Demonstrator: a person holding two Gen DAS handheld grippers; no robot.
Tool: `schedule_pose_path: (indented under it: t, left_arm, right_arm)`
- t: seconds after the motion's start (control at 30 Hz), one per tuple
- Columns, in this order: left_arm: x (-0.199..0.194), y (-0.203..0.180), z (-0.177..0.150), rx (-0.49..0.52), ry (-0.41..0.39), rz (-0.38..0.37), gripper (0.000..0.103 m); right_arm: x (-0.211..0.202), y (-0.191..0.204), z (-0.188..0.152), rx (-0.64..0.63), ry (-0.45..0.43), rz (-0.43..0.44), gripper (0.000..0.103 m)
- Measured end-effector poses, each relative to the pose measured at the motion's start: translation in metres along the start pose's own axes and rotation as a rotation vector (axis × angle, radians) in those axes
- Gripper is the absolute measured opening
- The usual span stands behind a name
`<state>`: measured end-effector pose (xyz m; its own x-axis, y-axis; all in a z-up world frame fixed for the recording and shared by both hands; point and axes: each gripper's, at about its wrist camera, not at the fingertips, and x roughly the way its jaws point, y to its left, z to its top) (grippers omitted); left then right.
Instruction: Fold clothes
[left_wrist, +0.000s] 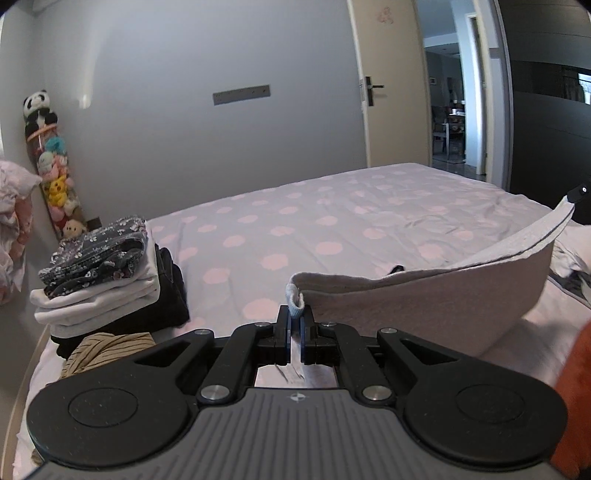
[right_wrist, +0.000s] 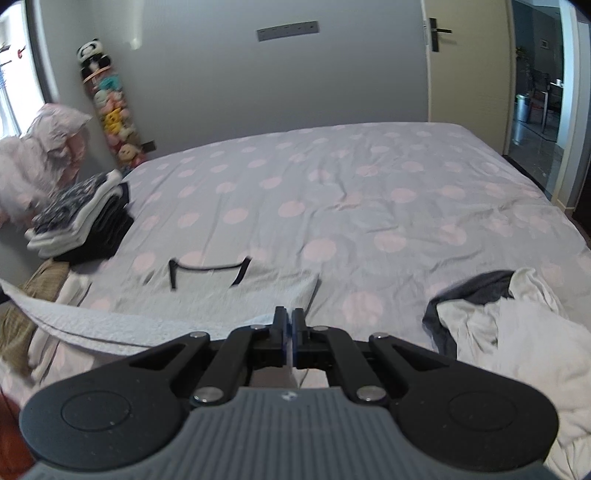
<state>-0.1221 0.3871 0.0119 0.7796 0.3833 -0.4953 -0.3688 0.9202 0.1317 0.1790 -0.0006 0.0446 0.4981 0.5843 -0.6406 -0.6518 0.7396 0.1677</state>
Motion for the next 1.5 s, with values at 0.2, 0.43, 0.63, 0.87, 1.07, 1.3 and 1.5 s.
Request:
schedule_pose_path:
  t: [0.2,0.43,0.63,0.87,1.07,1.3,1.5]
  left_arm:
    - [0.065,0.021,0.010,-0.047,0.057,0.003,0.005]
    - [0.156,0.046,0.004,-0.114,0.155,-0.005,0.005]
    - [0.231,0.062,-0.020,-0.178,0.254,-0.044,0.005]
    - [0.273,0.079,-0.047,-0.243,0.298,-0.069,0.005]
    - [0.286,0.085,-0.054,-0.289,0.292,-0.038,0.018]
    - [0.265,0.089,-0.053,-0.359,0.239,-0.001,0.038]
    - [0.227,0.081,-0.058,-0.392,0.216,0.000,0.056]
  right_arm:
    - [0.062,-0.005,0.029,0.037,0.001,-0.031,0.003]
    - [0.155,-0.012,0.053,0.068,0.047,-0.064,0.003]
    - [0.243,-0.026,0.053,0.107,0.131,-0.102,0.003]
    - [0.312,-0.038,0.041,0.148,0.196,-0.108,0.003]
    - [0.341,-0.044,0.036,0.196,0.194,-0.102,0.003]
    - [0.332,-0.046,0.040,0.242,0.137,-0.079,0.016]
    - [0.306,-0.044,0.037,0.210,0.109,-0.093,0.021]
